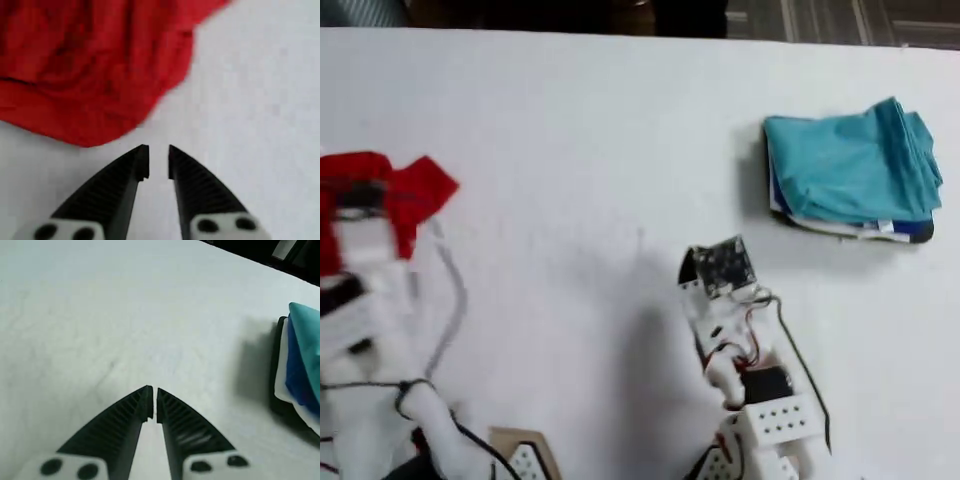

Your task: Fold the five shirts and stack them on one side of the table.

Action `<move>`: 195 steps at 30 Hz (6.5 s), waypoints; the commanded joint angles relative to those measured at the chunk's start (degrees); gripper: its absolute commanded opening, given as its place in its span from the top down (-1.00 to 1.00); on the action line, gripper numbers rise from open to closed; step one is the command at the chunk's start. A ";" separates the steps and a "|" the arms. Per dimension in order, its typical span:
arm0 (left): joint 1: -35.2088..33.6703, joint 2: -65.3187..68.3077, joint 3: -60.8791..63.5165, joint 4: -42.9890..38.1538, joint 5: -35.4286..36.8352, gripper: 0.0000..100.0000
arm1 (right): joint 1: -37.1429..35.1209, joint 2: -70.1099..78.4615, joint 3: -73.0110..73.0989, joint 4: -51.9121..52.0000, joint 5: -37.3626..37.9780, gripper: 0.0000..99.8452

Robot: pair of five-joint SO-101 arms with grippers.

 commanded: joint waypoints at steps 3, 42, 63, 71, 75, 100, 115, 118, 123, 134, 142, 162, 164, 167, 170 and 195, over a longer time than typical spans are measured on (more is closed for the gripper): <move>-4.84 13.36 -29.23 12.40 -2.90 0.56 | -1.71 -0.75 0.62 -1.54 -0.09 0.95; -6.77 111.21 -136.75 36.48 -1.41 0.64 | -4.44 -0.75 0.62 -1.54 0.00 0.95; 17.49 76.31 -136.13 48.70 4.40 0.95 | -6.46 -0.75 0.62 -1.19 0.00 0.95; 31.47 56.88 -110.11 48.62 8.35 0.95 | -3.30 -1.19 0.62 -1.63 -0.53 0.95; 41.58 45.10 -89.36 48.53 8.35 0.95 | -1.01 -1.19 0.09 -1.63 -0.62 0.95; 52.04 25.14 -68.70 47.56 8.00 0.56 | -1.19 -1.19 0.09 -1.63 -0.62 0.95; 32.00 37.98 -56.04 31.65 8.35 0.56 | -2.68 -1.19 0.09 -1.54 -0.53 0.95; 36.57 41.05 -56.04 33.93 8.53 0.56 | -2.59 -1.19 0.09 -1.45 -0.53 0.95; 38.33 44.57 -56.04 33.76 8.53 0.56 | -2.59 -1.19 0.09 -1.45 -0.44 0.95; 38.95 52.31 -56.04 30.95 8.26 0.56 | -2.68 -1.19 0.09 -1.45 -0.26 0.95; 38.95 51.52 -58.51 32.44 8.18 0.95 | -2.68 -1.19 0.18 -1.54 -0.18 0.95; 37.98 58.20 -73.01 45.27 33.85 0.51 | -2.68 -1.19 0.18 -1.54 -0.18 0.95; 37.98 60.48 -73.10 44.75 36.84 0.52 | -2.68 -1.19 0.18 -1.54 -0.18 0.95; 37.98 63.56 -73.10 44.22 36.84 0.52 | -2.68 -1.19 0.26 -1.54 -0.18 0.95; 37.89 65.93 -73.10 44.22 36.84 0.52 | -2.68 -1.19 0.26 -1.54 -0.18 0.95; 39.21 48.97 -100.79 48.44 19.16 0.95 | -2.59 -1.19 0.18 -1.54 -0.26 0.95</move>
